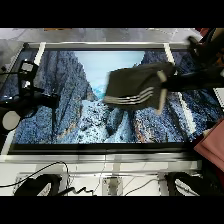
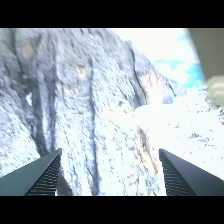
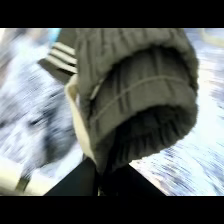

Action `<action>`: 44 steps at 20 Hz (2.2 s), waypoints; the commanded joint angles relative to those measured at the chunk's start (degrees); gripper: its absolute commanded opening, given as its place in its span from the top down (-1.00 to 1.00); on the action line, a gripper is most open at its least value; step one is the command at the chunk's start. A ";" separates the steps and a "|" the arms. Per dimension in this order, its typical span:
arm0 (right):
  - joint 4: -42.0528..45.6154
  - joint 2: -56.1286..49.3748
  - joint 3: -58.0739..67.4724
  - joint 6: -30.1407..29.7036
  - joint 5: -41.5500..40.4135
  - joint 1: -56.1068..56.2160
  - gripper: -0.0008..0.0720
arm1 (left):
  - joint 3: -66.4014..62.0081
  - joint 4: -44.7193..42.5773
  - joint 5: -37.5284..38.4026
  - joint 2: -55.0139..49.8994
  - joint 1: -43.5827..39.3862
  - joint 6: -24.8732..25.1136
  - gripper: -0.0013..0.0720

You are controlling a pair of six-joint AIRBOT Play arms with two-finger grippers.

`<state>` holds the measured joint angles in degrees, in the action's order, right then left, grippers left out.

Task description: Fold the clothes and pants, and hang the long-sleeved shirts on hangers.

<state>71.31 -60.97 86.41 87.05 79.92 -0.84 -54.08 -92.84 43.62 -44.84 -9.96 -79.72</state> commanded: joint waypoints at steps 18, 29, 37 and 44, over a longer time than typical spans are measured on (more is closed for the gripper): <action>64.35 24.28 3.45 -3.82 9.18 -41.81 0.89 | 0.00 -0.17 -1.18 0.98 0.37 0.00 -0.91; 49.53 21.51 3.39 -0.13 3.06 -44.85 -0.23 | 0.00 -0.17 -1.20 0.98 0.37 0.00 -0.91; 7.43 13.40 3.28 -7.69 5.81 -39.39 0.90 | 0.00 -0.17 -1.20 0.98 0.37 0.00 -0.91; 19.06 12.94 3.26 -9.35 -1.31 -17.42 0.90 | 0.00 -0.17 -1.18 0.98 0.37 0.02 -0.91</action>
<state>86.98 -47.48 89.69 78.74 80.86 -25.85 -54.08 -93.01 42.44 -43.90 -9.61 -79.72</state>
